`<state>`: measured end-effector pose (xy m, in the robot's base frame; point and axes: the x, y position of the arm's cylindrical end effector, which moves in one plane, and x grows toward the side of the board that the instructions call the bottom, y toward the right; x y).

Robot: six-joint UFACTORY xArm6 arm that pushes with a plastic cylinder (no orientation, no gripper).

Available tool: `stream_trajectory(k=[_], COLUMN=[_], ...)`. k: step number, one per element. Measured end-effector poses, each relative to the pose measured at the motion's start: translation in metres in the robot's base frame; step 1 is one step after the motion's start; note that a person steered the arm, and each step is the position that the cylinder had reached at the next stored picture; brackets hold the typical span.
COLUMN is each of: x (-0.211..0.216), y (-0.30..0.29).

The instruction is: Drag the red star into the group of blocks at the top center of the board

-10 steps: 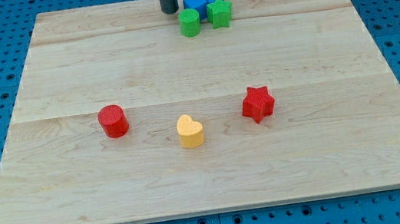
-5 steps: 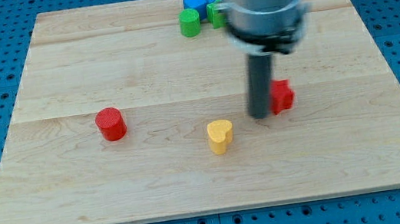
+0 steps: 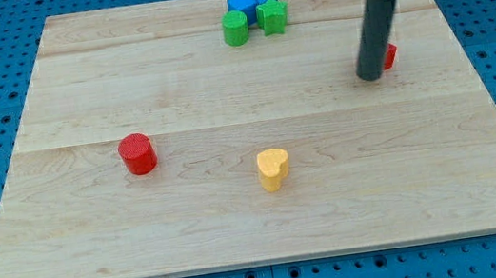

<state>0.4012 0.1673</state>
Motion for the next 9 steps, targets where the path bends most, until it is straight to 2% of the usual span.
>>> stream_trajectory(k=[1, 4, 5, 6, 7, 8, 9], x=[0.032, -0.132, -0.16, -0.179, -0.174, -0.15, -0.161], y=[0.002, 0.033, 0.023, -0.017, 0.011, 0.047, -0.025])
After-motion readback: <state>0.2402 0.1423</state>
